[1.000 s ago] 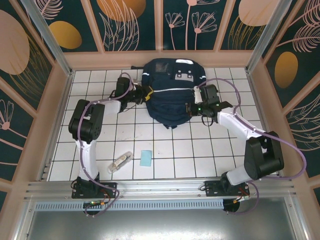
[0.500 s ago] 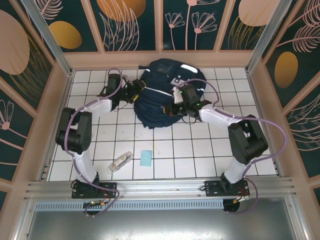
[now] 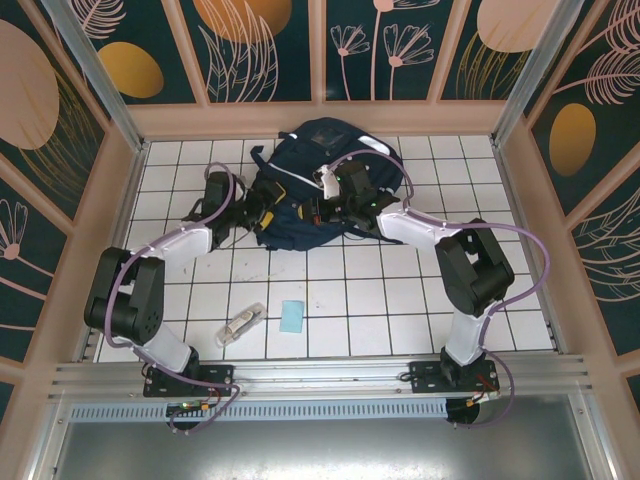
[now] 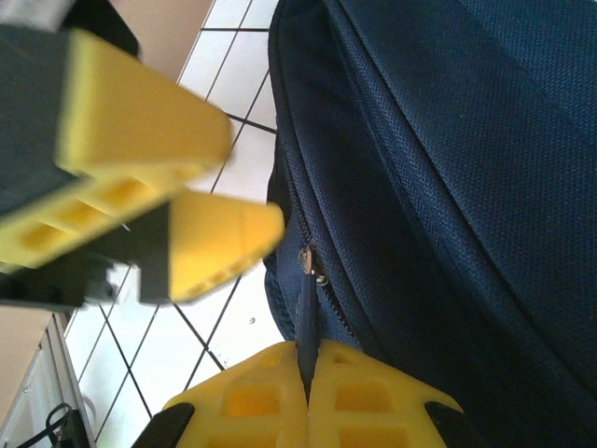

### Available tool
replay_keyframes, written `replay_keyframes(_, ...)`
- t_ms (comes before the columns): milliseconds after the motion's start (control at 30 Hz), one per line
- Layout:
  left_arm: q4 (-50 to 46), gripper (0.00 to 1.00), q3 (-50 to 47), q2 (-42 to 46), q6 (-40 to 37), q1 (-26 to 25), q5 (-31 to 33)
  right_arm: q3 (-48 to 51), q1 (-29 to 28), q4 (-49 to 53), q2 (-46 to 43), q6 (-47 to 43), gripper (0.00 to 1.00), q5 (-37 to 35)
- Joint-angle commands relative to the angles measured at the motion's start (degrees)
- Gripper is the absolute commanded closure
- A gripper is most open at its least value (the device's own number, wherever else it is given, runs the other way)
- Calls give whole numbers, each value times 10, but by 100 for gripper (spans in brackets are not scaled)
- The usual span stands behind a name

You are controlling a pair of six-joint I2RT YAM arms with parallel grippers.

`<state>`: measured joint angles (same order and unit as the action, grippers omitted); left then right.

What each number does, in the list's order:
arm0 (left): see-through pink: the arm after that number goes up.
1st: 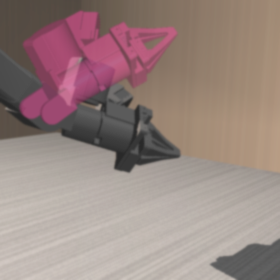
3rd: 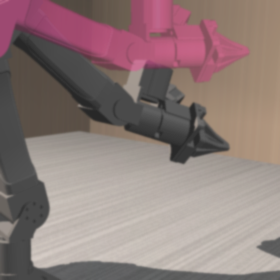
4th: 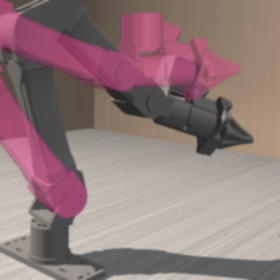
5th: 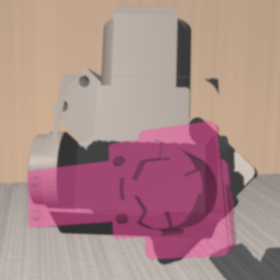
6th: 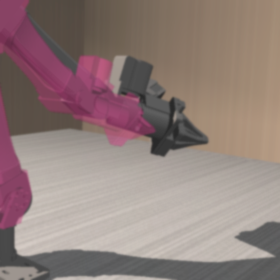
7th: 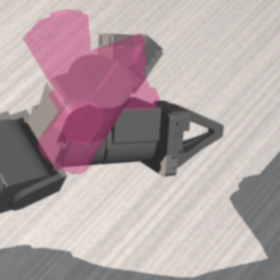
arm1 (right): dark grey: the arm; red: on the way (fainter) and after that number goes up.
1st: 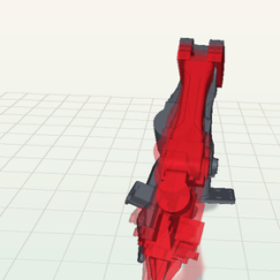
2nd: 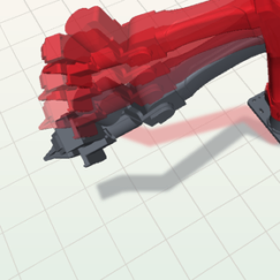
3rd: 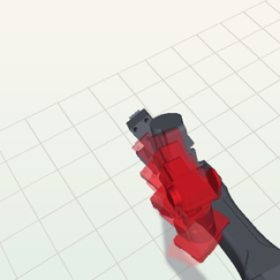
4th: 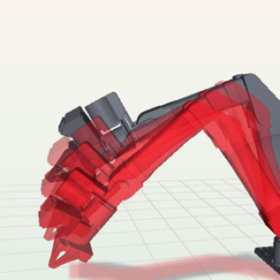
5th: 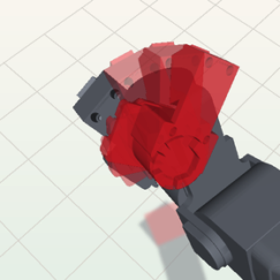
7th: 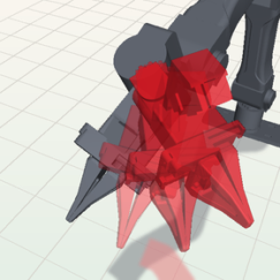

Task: Pack the student bag

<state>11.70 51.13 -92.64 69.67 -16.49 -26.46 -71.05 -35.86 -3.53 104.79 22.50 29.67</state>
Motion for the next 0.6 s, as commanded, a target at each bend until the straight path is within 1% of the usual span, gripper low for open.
replay_keyframes(0,78,21,-8,-16,62,-13,4,-9,-11,-61,-18,5,100,14)
replay_keyframes(67,89,21,-1,-31,68,-21,7,0,-15,-69,-27,7,100,22)
replay_keyframes(200,127,26,17,-64,88,-25,5,14,-27,-66,-34,7,100,27)
replay_keyframes(267,135,32,30,-79,85,-25,12,24,-34,-53,-39,4,100,22)
replay_keyframes(300,138,38,33,-83,84,-25,16,31,-37,-53,-43,4,100,21)
replay_keyframes(367,158,59,33,-91,86,-25,18,47,-42,-48,-53,5,100,15)
replay_keyframes(467,175,84,30,-99,92,-26,18,69,-43,-27,-69,2,100,-6)
replay_keyframes(533,185,96,27,-100,94,-25,16,79,-42,7,-78,-7,100,-40)
replay_keyframes(567,187,100,26,-99,94,-25,15,83,-41,30,-81,-14,100,-64)
